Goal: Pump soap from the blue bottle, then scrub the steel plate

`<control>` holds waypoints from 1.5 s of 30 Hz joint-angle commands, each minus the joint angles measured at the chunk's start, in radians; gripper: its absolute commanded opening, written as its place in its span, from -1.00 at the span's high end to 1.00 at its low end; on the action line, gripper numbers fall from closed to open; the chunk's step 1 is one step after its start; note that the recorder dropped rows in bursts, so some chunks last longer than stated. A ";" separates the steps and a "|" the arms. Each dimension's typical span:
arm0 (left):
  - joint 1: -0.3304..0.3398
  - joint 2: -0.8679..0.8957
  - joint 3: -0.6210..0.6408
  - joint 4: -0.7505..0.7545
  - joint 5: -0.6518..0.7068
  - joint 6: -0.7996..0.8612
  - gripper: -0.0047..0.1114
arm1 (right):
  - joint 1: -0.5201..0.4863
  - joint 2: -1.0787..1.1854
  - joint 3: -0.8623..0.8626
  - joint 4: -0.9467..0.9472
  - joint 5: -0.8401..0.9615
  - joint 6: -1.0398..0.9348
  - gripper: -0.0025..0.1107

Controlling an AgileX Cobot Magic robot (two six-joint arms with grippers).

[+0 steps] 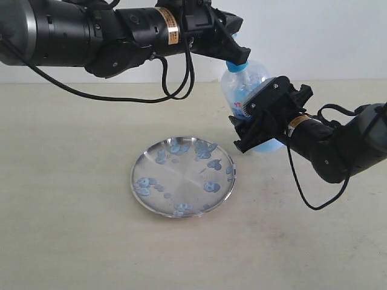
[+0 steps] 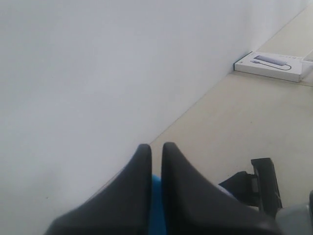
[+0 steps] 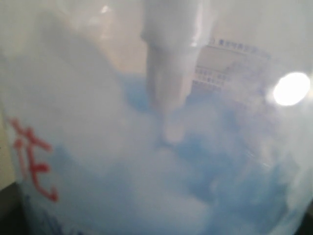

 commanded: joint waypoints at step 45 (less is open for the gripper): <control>0.014 -0.053 0.010 -0.292 0.056 0.227 0.84 | -0.002 0.011 0.007 -0.002 0.052 -0.013 0.96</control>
